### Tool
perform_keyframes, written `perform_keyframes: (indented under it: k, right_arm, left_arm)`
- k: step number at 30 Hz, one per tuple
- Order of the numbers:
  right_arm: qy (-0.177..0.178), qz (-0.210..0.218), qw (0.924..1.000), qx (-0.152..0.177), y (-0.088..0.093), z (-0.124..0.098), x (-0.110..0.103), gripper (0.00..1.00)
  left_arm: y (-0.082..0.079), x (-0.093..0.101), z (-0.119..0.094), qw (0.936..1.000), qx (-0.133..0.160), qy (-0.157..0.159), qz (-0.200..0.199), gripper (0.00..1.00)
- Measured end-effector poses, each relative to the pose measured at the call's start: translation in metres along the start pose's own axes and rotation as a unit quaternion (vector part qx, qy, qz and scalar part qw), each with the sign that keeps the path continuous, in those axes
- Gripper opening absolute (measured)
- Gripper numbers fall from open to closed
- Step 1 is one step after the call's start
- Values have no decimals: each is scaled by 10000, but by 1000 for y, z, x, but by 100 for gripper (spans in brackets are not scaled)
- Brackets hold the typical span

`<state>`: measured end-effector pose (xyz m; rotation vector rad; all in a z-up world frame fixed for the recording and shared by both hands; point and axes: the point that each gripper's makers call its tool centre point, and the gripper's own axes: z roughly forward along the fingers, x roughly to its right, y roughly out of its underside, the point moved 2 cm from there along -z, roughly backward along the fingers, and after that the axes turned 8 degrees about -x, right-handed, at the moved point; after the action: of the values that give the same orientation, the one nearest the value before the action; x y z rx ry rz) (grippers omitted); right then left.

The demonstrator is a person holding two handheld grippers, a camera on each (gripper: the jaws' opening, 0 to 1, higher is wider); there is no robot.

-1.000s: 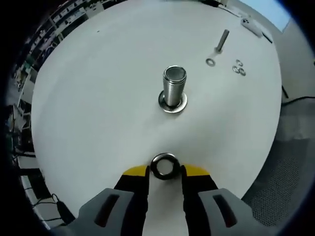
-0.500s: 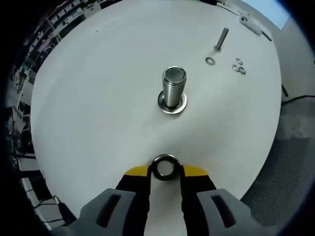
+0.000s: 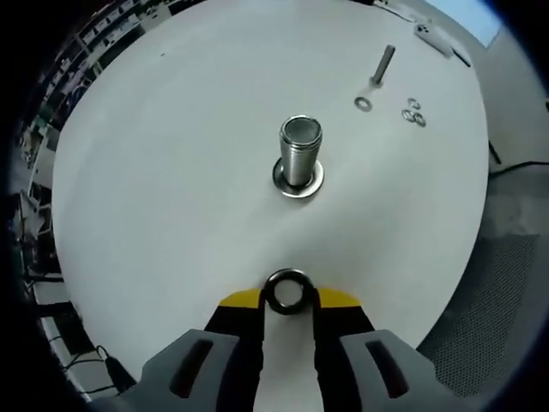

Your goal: Place the washer onto the threaded stud by aligning its center hole with the stud, sliding it down to the base, and recovering from edge contact or off-axis alignment until the washer reaches the visible bottom stop.

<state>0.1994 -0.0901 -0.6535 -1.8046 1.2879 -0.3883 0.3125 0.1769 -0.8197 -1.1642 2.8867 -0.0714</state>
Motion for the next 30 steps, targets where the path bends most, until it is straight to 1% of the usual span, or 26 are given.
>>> perform_keyframes:
  k: [2,4,9,16,19,20,23,26,30]
  right_arm:
    - [2,-12,10000,0,0,0,0,25]
    - [15,10,10000,4,0,0,1,25]
    - [31,25,10000,-12,0,0,1,25]
    - [21,9,10000,-20,0,0,1,25]
    - [23,22,10000,-25,0,0,1,25]
    - [15,14,10000,-36,1,1,0,25]
    - [12,8,10000,-39,1,1,0,25]
    - [9,7,10000,-40,1,1,0,25]
    - [8,4,10000,-41,1,1,0,25]
  left_arm:
    - [0,1,-1,10000,8,51,-28,18]
    - [-3,0,-4,10000,87,44,-20,18]
    - [-15,-1,-21,9993,346,100,20,18]
    - [-27,-7,-46,9979,607,46,205,18]
    - [-32,-8,-53,9975,677,87,204,19]
    - [-35,-11,-56,9972,708,90,228,19]
    - [-43,-12,-65,9964,790,88,290,19]
    - [-50,-10,-72,9956,854,128,359,19]
    - [-60,-7,-76,9948,890,120,490,19]
